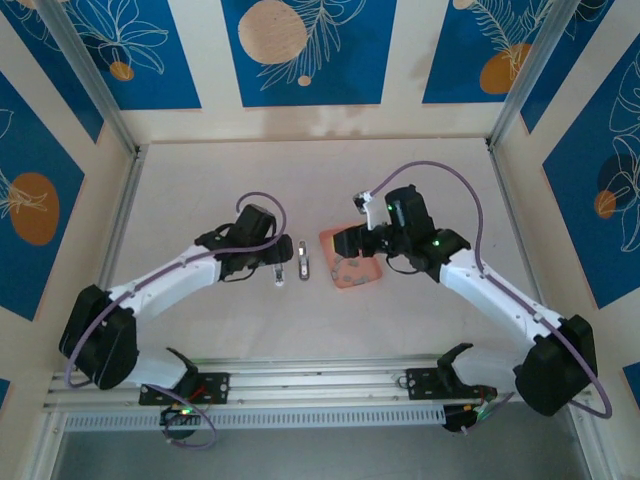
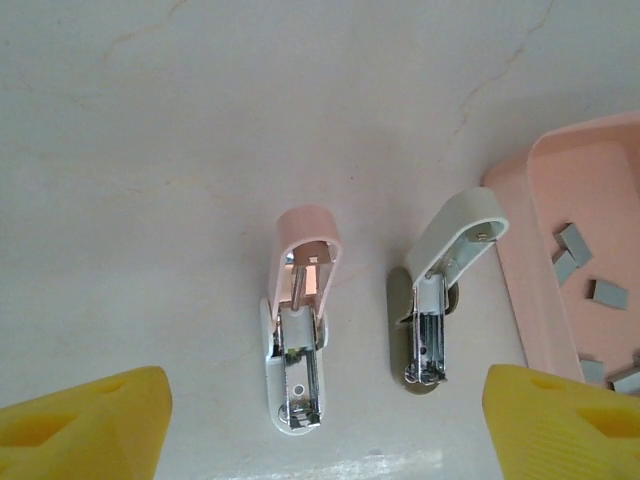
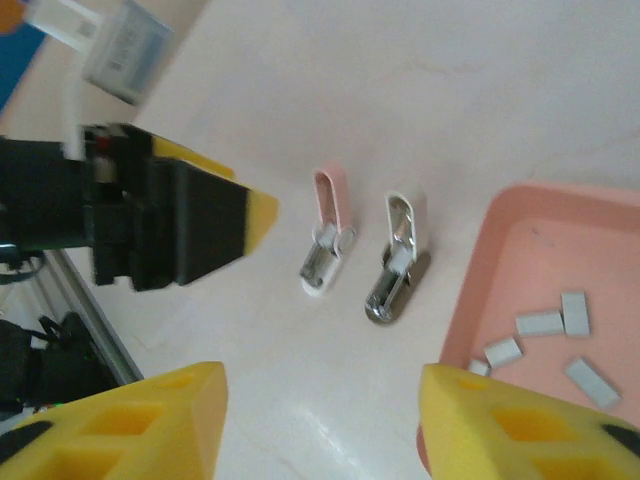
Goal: Load the staples into the stapler
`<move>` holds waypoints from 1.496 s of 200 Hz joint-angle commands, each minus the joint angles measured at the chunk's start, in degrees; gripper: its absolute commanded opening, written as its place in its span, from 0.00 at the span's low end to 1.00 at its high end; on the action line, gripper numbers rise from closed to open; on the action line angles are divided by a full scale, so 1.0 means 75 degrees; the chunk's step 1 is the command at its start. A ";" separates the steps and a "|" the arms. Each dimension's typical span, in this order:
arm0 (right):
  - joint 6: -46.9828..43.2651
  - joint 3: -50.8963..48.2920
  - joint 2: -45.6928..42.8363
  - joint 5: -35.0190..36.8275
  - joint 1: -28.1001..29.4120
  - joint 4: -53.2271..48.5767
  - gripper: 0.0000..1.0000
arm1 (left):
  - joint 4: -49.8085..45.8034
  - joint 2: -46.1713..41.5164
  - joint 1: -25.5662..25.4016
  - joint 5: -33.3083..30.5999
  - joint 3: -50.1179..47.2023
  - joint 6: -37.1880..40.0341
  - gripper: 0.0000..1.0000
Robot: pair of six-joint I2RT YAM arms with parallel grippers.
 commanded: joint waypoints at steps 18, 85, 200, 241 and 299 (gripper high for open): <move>0.0359 0.1436 0.1402 0.0027 -0.0319 -0.2729 0.47 | 0.0565 -0.0486 0.0095 0.0060 -0.0916 -0.0013 0.81; -0.1369 0.3240 0.3370 0.0553 -0.0480 -0.4630 0.44 | 0.0952 -0.0424 0.0183 0.0541 -0.1323 -0.0138 0.82; -0.4869 0.3427 0.4880 0.2816 0.0355 -0.4173 0.48 | 0.1759 -0.0962 0.0670 0.1130 -0.2322 -0.1350 0.83; -0.5217 0.3487 0.5363 0.3166 0.0339 -0.3903 0.50 | 0.1708 -0.1110 0.0730 0.1200 -0.2431 -0.1382 0.83; -0.5190 0.3671 0.5941 0.3439 0.0334 -0.3710 0.51 | 0.1664 -0.1164 0.0742 0.1211 -0.2431 -0.1372 0.83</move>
